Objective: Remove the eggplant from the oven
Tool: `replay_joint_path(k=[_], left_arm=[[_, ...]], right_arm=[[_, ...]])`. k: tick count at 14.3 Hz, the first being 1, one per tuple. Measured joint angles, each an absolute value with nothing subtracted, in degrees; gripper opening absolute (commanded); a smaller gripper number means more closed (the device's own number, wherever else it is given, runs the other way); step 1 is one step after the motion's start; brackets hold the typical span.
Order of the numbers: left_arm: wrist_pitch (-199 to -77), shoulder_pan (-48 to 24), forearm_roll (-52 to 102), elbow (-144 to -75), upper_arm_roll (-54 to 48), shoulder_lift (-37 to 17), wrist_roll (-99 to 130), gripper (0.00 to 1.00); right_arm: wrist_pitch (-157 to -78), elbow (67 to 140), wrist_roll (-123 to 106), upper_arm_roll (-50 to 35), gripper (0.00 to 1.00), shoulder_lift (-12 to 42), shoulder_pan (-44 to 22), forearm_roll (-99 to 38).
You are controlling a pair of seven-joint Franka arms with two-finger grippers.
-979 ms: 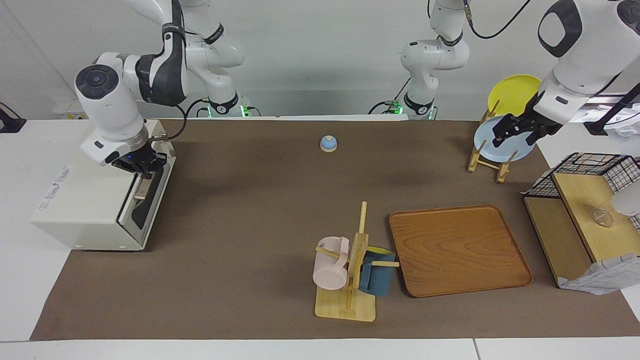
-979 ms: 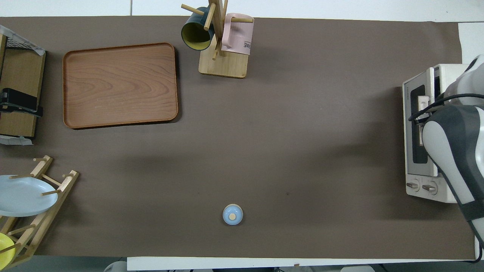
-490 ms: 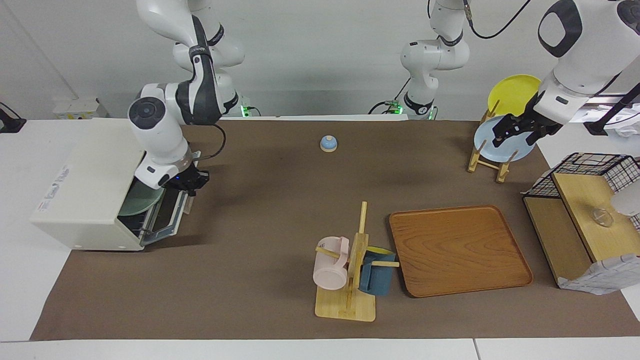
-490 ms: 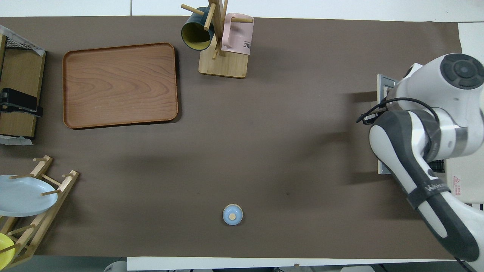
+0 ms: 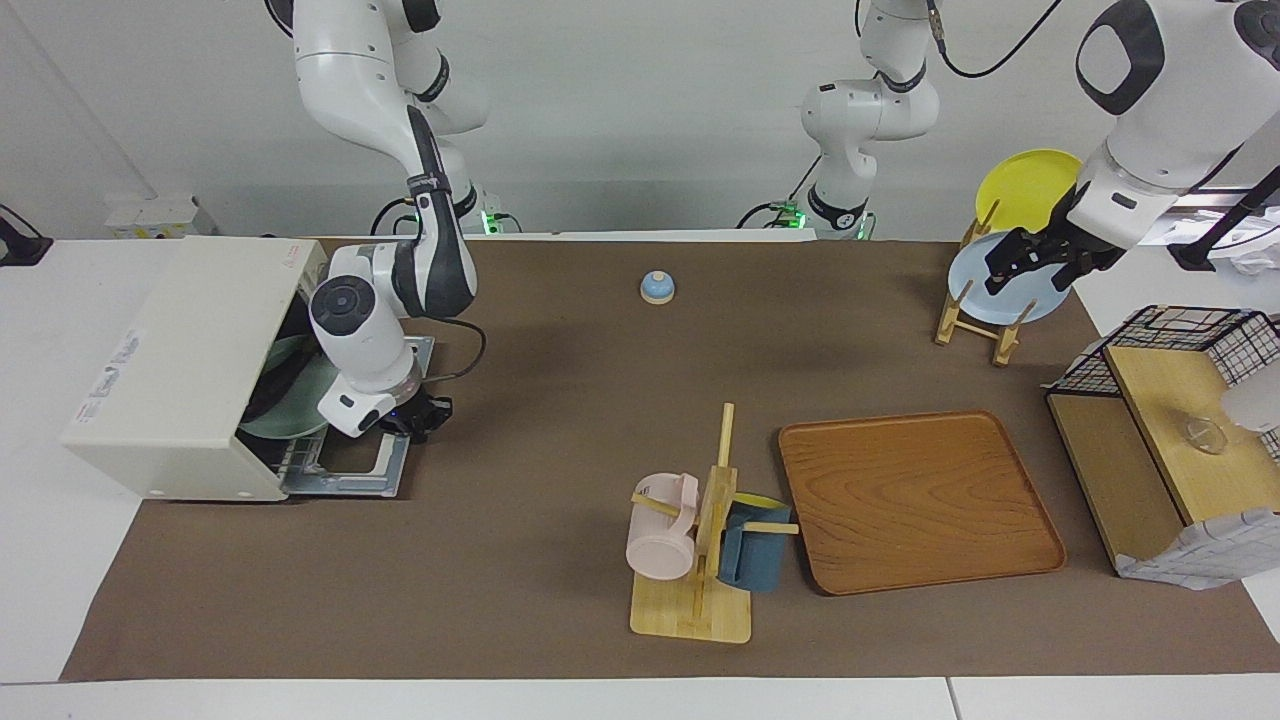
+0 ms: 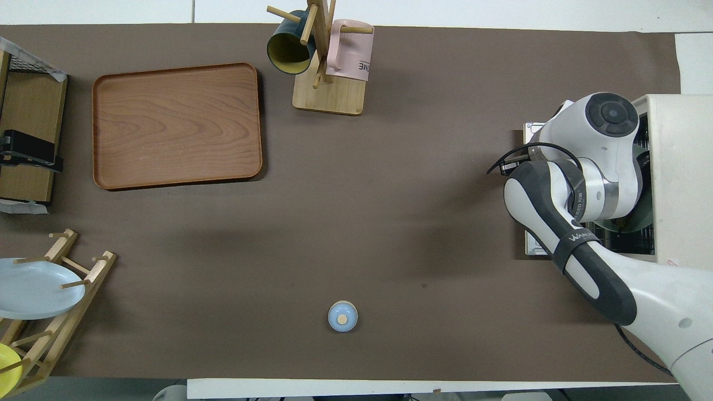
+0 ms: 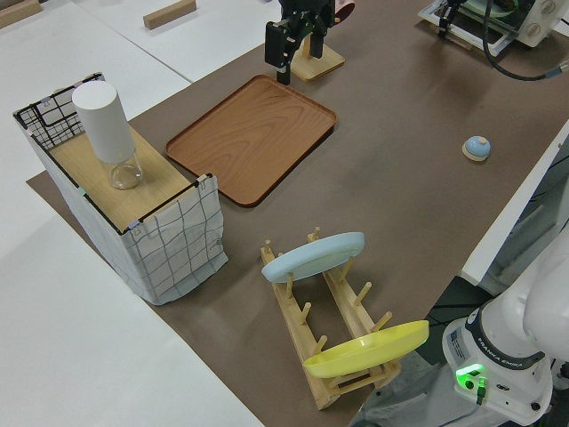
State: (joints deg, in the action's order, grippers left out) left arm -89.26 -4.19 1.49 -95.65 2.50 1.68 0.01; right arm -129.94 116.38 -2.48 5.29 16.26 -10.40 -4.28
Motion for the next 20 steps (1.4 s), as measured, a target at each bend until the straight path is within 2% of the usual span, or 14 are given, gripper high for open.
replay_joint_path(k=[1,2,4,7,9,11,13,15,16,18,19,20], left_arm=[[-89.3,-4.2,1.5,-95.6,2.5,1.7,0.0,1.00],[-89.3,-4.2,1.5,-95.6,2.5,1.7,0.0,1.00],[-89.3,-4.2,1.5,-95.6,2.5,1.7,0.0,1.00],[-89.3,-4.2,1.5,-95.6,2.5,1.7,0.0,1.00],[-89.3,-4.2,1.5,-95.7,2.5,1.7,0.0,1.00],[-89.3,-4.2,1.5,-95.7,2.5,1.7,0.0,1.00],[-89.3,-4.2,1.5,-95.7,2.5,1.7,0.0,1.00],[-89.3,-4.2,1.5,-95.7,2.5,1.7,0.0,1.00],[-89.3,-4.2,1.5,-95.7,2.5,1.7,0.0,1.00],[-89.3,-4.2,1.5,-95.7,2.5,1.7,0.0,1.00],[-89.3,-4.2,1.5,-95.7,2.5,1.7,0.0,1.00],[-89.3,-4.2,1.5,-95.7,2.5,1.7,0.0,1.00]], right_arm=[[-129.6,115.6,-0.8,5.3,0.30,16.2,-11.8,-5.8],[-127.7,114.2,1.9,5.3,0.40,16.0,-13.5,-6.2],[-121.0,111.0,6.1,5.4,0.53,13.9,-14.9,-6.0],[-113.5,110.1,6.6,6.7,0.55,8.9,-9.7,-1.4],[-112.5,111.6,6.1,6.9,0.54,7.6,-5.3,2.5],[-112.7,113.4,6.0,6.9,0.53,7.6,-4.1,4.5],[-113.8,114.8,6.0,6.8,0.46,7.6,-4.1,5.2],[-115.3,115.8,6.0,6.6,0.26,7.6,-4.2,7.1],[-116.0,116.3,6.0,6.5,0.19,7.6,-4.2,9.3],[-116.9,117.2,6.0,6.4,0.19,7.6,-4.4,11.4],[-117.1,117.4,6.0,6.3,0.12,7.6,-4.5,11.7],[-117.3,117.6,6.0,6.3,0.00,7.6,-4.7,11.9]])
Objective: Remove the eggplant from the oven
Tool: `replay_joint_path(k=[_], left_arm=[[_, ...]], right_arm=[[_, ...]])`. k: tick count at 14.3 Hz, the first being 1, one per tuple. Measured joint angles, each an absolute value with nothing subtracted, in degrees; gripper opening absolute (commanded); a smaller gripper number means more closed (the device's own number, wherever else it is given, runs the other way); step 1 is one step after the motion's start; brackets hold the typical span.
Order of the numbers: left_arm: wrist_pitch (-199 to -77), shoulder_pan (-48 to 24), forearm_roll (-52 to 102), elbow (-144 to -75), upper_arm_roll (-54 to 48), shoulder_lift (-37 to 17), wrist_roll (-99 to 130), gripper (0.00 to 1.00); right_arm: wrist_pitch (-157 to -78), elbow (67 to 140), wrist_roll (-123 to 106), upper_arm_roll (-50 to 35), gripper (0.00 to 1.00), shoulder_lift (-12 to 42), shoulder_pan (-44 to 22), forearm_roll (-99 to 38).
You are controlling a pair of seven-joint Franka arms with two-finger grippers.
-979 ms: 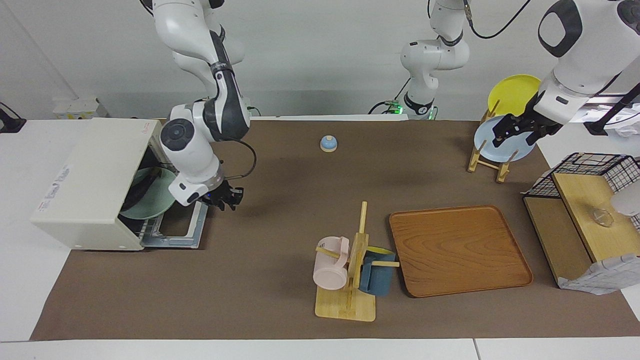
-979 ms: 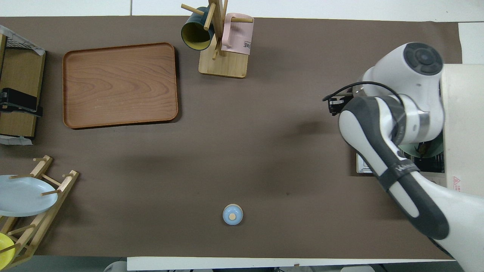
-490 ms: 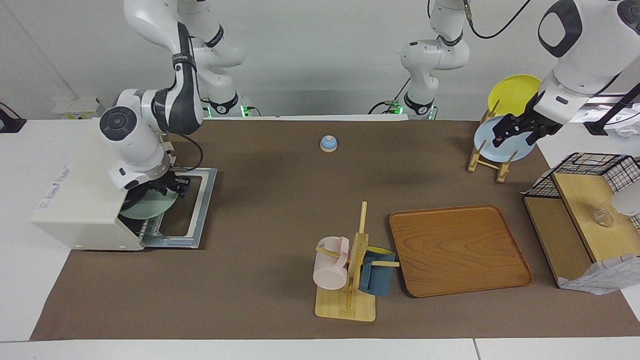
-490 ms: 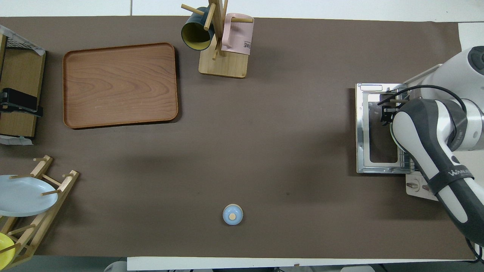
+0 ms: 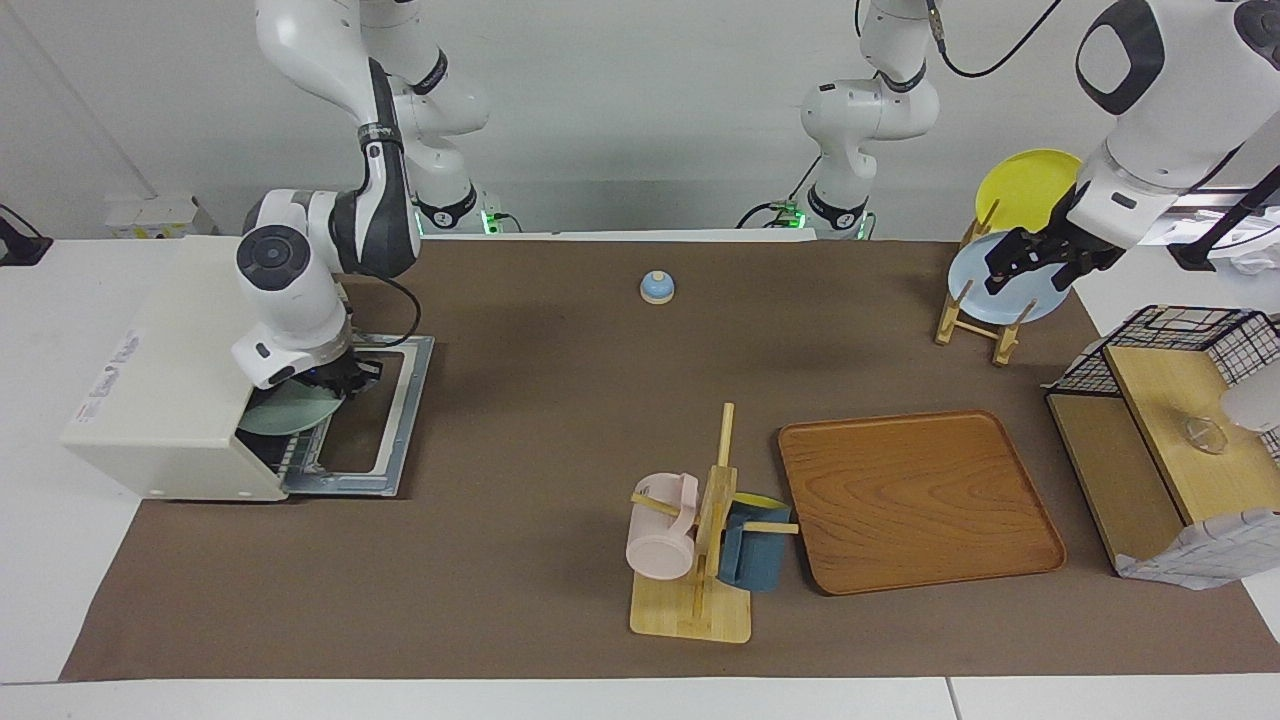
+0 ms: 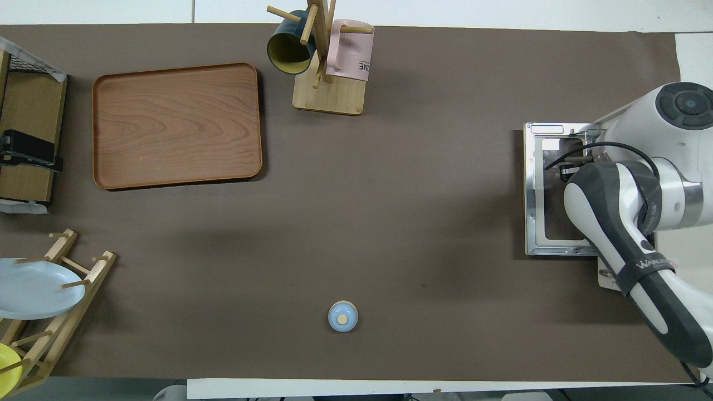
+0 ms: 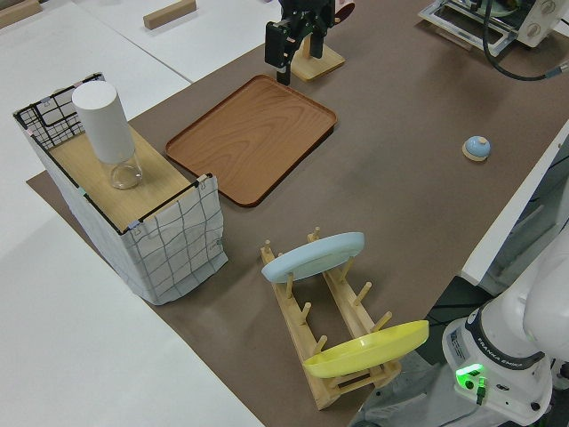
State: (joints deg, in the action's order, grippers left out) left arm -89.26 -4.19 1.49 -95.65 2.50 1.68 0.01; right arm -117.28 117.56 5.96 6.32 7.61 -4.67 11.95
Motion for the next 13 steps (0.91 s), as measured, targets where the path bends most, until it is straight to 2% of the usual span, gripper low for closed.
replay_joint_path(k=[4,6,8,10,13], left_arm=[[-89.3,-4.2,1.5,-95.7,2.5,1.7,0.0,1.00],[-89.0,-4.2,1.5,-95.7,2.5,1.7,0.0,1.00],[-88.7,-4.1,1.5,-95.7,2.6,1.7,0.0,1.00],[-88.6,-3.3,1.5,-95.9,2.7,1.7,0.1,1.00],[-88.5,-2.3,1.5,-96.9,2.9,2.0,0.1,1.00]], right_arm=[[-117.3,116.7,5.8,6.3,0.00,7.4,-7.7,12.7],[-113.9,113.6,8.9,6.2,0.00,7.9,-13.0,12.6],[-107.4,107.4,18.3,5.8,0.00,9.7,-20.8,12.1],[-102.4,98.8,29.8,5.5,0.00,13.9,-29.3,7.6],[-101.0,84.9,42.9,5.1,0.00,24.9,-38.3,2.3]])
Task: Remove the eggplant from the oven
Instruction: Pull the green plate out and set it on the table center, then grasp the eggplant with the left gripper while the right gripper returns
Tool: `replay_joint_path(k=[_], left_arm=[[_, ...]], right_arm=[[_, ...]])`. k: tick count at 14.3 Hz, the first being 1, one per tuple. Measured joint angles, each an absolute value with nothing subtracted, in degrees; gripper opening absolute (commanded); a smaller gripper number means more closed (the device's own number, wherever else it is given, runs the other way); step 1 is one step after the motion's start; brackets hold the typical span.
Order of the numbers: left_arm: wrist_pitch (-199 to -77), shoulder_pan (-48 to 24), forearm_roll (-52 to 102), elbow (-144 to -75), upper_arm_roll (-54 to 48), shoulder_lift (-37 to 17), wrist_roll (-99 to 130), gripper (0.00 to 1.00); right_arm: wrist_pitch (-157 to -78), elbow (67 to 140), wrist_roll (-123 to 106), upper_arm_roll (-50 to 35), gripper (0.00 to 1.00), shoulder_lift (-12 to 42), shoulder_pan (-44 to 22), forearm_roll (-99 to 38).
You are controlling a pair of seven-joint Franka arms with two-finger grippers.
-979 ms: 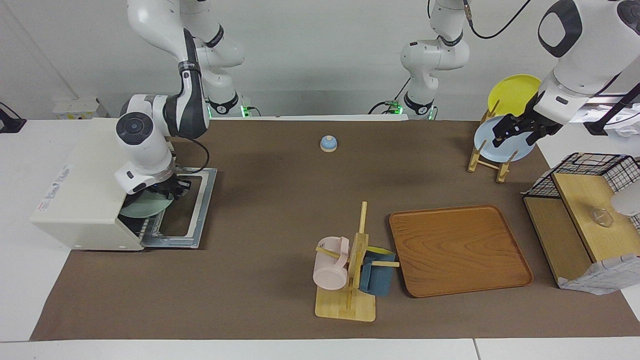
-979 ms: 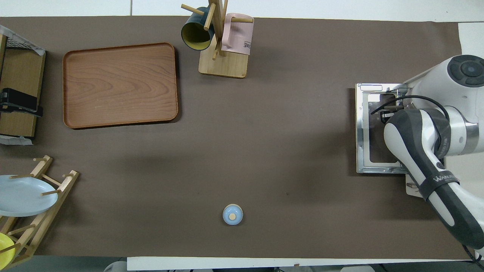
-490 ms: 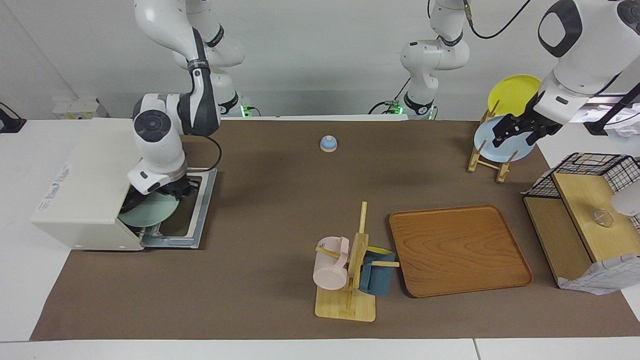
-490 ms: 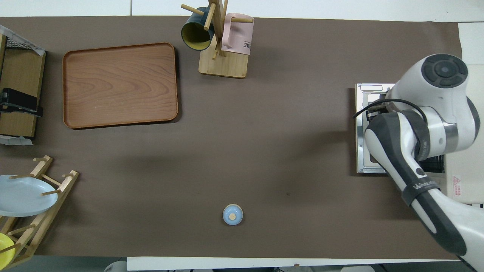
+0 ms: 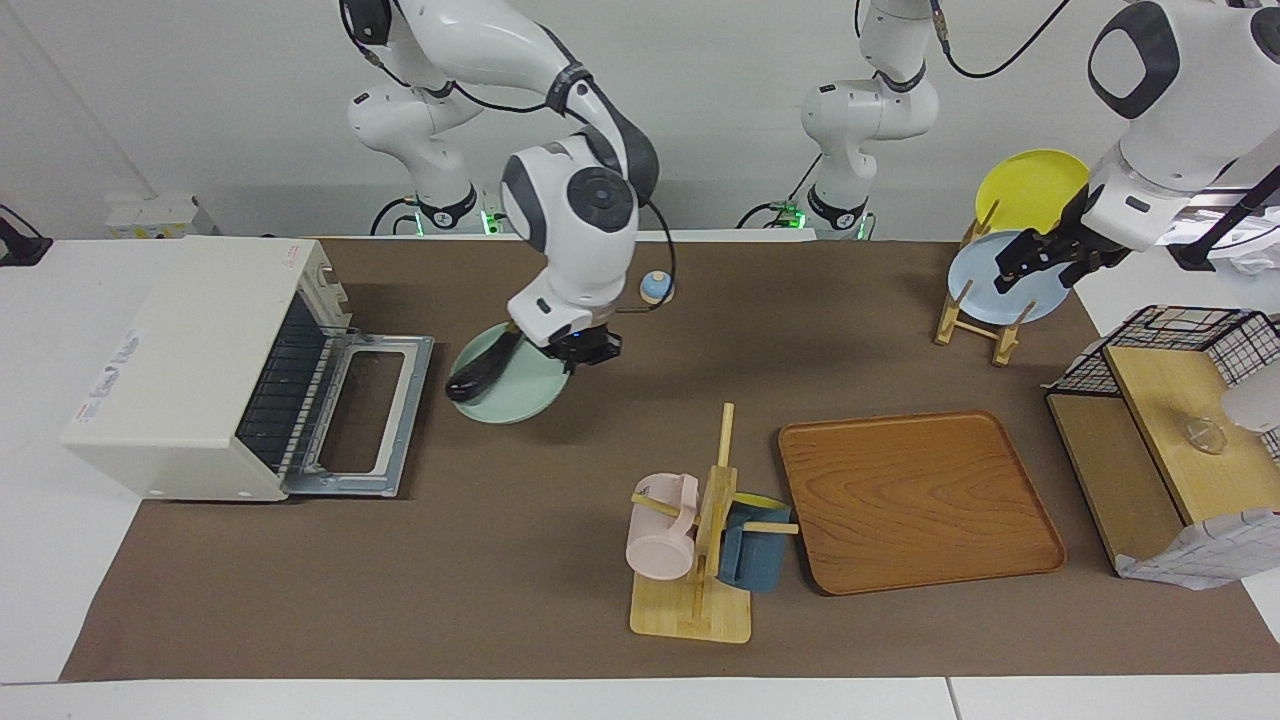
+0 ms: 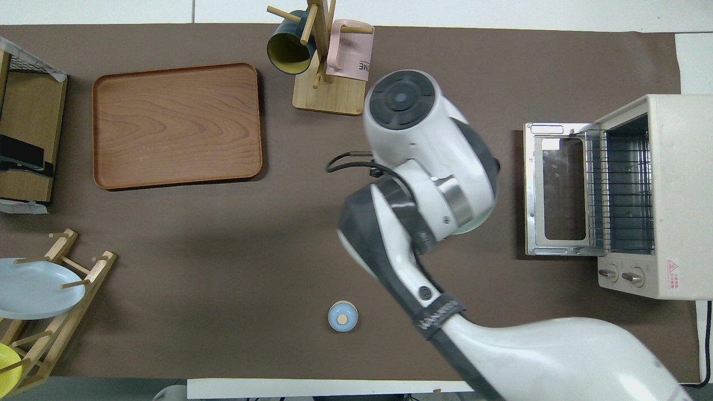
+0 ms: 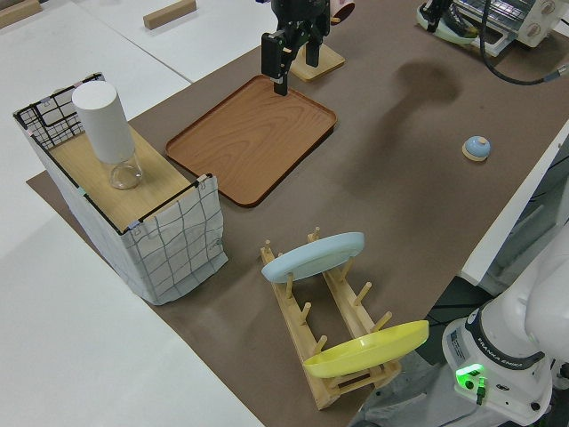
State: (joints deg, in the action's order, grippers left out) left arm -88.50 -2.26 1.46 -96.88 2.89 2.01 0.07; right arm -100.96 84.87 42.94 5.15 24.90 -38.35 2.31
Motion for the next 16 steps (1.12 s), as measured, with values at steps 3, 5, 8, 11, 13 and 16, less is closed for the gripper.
replay_joint_path(k=[3,5,8,11,13,16], left_arm=[[-88.5,-1.7,1.5,-98.5,3.0,2.8,0.1,1.00],[-88.4,-1.6,1.5,-100.1,3.1,3.7,0.1,1.00],[-89.7,-1.6,1.5,-105.0,3.0,6.1,0.0,1.00],[-99.4,-2.9,1.5,-114.2,2.2,9.8,-0.1,1.00],[-105.8,-8.0,1.5,-119.9,1.8,10.8,0.8,1.00],[-116.6,-22.3,1.6,-124.1,1.2,7.7,14.1,1.00]], right_arm=[[-102.2,71.0,53.7,2.1,0.08,37.8,-42.1,1.3],[-105.0,65.4,58.2,0.3,0.36,43.4,-42.8,1.2],[-106.7,63.3,61.0,0.1,0.55,44.9,-42.8,0.6],[-101.8,61.8,56.3,0.8,0.48,39.3,-38.3,0.6],[-96.1,67.6,46.3,0.8,0.35,31.3,-31.7,0.5],[-98.6,85.8,34.6,0.9,0.06,21.3,-22.3,0.5]])
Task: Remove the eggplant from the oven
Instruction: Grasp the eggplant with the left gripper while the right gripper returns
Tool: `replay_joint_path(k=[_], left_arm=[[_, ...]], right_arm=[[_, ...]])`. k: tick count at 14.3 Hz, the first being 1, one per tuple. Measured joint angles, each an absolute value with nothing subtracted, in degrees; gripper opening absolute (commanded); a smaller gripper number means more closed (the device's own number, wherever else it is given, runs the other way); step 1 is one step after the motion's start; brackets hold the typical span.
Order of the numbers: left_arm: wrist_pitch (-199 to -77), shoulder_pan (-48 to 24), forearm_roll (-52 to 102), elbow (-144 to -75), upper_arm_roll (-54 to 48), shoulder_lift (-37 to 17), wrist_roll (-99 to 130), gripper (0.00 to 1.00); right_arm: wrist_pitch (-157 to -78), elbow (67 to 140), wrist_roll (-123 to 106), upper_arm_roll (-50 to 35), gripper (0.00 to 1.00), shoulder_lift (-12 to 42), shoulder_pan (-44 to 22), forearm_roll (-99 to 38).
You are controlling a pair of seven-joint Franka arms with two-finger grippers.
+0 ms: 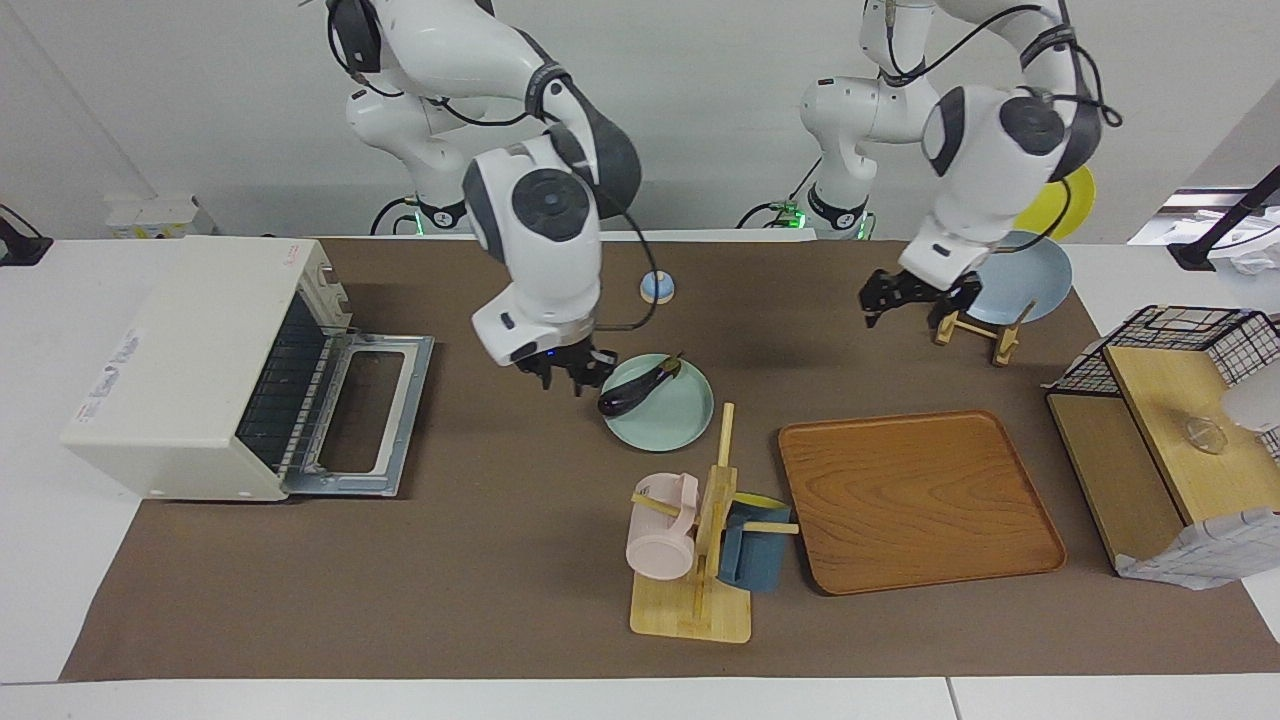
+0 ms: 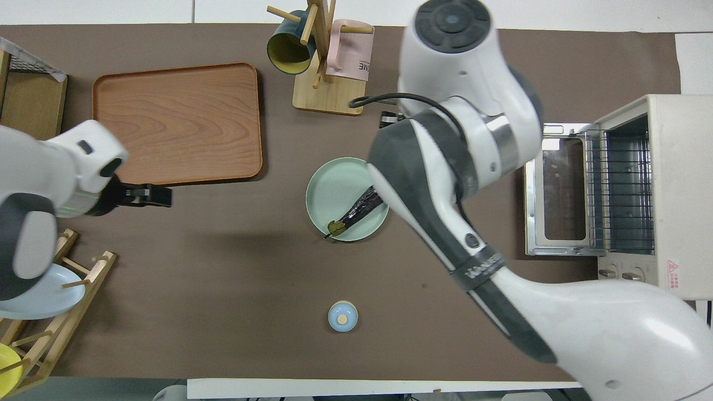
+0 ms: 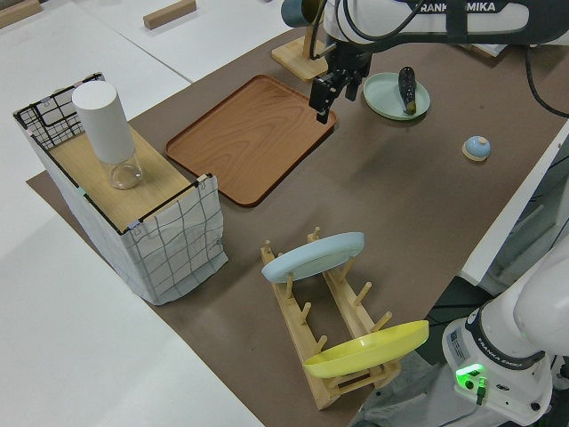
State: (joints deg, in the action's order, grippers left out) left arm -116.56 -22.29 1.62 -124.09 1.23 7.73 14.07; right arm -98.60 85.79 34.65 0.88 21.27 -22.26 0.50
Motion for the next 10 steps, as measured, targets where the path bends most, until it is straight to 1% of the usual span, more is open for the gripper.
replay_joint_path(k=[2,4,7,8,10], left_arm=[[-123.7,-32.6,1.6,-124.3,0.8,3.7,26.5,1.00],[-131.2,-39.5,1.6,-124.3,0.6,0.1,35.8,1.00],[-141.5,-44.0,1.6,-124.1,0.8,-4.6,44.3,1.00],[-144.6,-44.2,1.6,-123.7,0.8,-6.3,46.3,1.00],[-147.5,-45.1,1.6,-122.6,0.9,-9.6,48.1,1.00]], right_arm=[[-105.0,97.1,28.8,0.9,0.04,18.1,-18.1,1.7],[-110.8,105.3,24.7,1.0,0.04,16.3,-14.5,5.1],[-121.0,115.1,20.6,1.0,0.04,14.1,-10.1,6.3],[-123.1,117.2,20.2,1.0,0.04,13.7,-9.7,6.5],[-124.7,118.9,20.1,0.9,0.04,13.5,-9.6,7.8]])
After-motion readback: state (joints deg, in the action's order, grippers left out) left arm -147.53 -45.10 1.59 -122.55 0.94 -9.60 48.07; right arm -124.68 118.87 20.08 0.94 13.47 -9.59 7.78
